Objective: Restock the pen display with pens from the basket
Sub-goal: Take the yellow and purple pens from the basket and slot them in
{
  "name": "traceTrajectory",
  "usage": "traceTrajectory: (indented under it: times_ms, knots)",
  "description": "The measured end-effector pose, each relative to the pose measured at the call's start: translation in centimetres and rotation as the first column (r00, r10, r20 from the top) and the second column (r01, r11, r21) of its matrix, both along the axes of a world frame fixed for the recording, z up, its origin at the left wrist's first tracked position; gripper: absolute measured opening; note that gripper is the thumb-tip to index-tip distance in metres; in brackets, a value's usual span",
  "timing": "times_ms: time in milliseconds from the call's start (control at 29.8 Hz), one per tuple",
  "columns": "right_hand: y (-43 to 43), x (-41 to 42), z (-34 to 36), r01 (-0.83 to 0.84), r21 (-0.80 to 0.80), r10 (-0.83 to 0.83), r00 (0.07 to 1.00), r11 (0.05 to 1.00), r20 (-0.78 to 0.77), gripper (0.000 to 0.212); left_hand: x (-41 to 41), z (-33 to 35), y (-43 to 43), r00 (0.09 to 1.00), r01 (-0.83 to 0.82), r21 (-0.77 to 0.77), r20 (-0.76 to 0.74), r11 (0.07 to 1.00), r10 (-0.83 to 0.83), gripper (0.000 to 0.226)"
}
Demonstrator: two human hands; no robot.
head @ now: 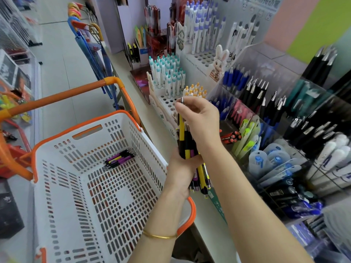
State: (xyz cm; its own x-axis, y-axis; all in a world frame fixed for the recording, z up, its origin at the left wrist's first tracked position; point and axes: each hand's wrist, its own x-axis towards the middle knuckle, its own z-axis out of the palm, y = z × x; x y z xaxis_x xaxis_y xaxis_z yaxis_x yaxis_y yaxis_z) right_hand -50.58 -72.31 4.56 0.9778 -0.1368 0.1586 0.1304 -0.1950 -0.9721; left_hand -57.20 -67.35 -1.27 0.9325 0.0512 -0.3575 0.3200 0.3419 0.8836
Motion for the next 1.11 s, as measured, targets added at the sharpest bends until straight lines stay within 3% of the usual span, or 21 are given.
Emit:
traceTrajectory:
  times_ms: [168,302,437,537,672,873,1007,1108]
  knots:
    - [-0.2,-0.2,-0.1,0.184,0.297,-0.209,0.976,0.937,0.057,0.011,0.1,-0.5,0.1,0.997,0.082,0.066,-0.017,0.994,-0.081,0.033]
    - [-1.3,-0.7,0.6,0.266,0.369,-0.331,0.936,0.89,0.123,0.01,0.0,-0.8,0.2,0.996,0.069,0.022,-0.063,0.997,-0.068,0.025]
    - [-2.6,-3.2,-1.0,0.3,0.15,-0.319,0.938,0.942,0.131,0.014,0.4,-0.4,0.8,0.995,-0.023,-0.146,-0.1,0.989,0.008,0.027]
    - [-2.8,-5.2,-2.7,0.249,-0.049,-0.241,0.962,0.967,0.124,0.018,0.8,-0.2,1.1,0.986,-0.103,-0.3,-0.155,0.948,0.059,0.042]
    - [-2.8,-6.8,-3.9,0.156,-0.293,-0.119,0.983,0.943,0.142,0.022,1.3,-0.1,1.6,0.98,-0.164,-0.429,-0.176,0.888,0.096,0.052]
    - [-3.1,-6.9,-2.7,-0.032,-0.558,0.04,0.999,0.829,0.002,0.022,1.3,-0.1,1.5,0.973,-0.195,-0.422,-0.197,0.885,0.12,0.057]
    - [-3.0,-6.4,-2.5,-0.084,-0.586,0.06,0.996,0.806,-0.061,0.006,1.3,-0.2,1.4,0.964,-0.205,-0.371,-0.236,0.906,0.122,0.064]
    - [-3.4,-5.8,-2.9,-0.079,-0.587,0.038,0.996,0.806,-0.082,0.007,1.3,-0.5,1.3,0.961,-0.204,-0.303,-0.242,0.931,0.132,0.065]
